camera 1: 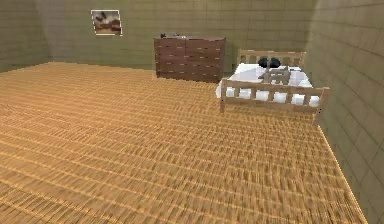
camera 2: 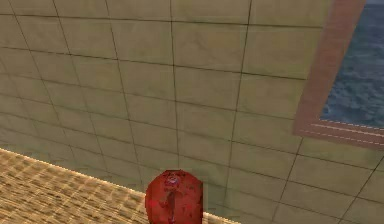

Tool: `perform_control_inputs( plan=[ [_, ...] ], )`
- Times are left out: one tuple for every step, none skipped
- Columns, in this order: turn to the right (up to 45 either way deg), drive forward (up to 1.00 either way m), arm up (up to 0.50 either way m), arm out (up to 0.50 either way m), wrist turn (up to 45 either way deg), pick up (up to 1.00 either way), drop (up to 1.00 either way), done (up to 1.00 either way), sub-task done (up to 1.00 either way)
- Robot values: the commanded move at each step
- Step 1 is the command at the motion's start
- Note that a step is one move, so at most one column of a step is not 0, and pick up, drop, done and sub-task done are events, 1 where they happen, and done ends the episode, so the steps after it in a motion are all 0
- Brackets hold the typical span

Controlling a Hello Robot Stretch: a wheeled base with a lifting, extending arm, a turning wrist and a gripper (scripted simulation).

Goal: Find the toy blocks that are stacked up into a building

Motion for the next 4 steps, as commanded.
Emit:
perform_control_inputs(
  plan=[
    [15.0,0.00,0.00,0.00,0.0,0.00,0.00,0.00,0.00],
    [0.0,0.65,0.00,0.00,0.0,0.00,0.00,0.00,0.00],
    [9.0,0.00,0.00,0.00,0.0,0.00,0.00,0.00,0.00],
    [0.0,1.00,0.00,0.00,0.0,0.00,0.00,0.00,0.00]
  ],
)
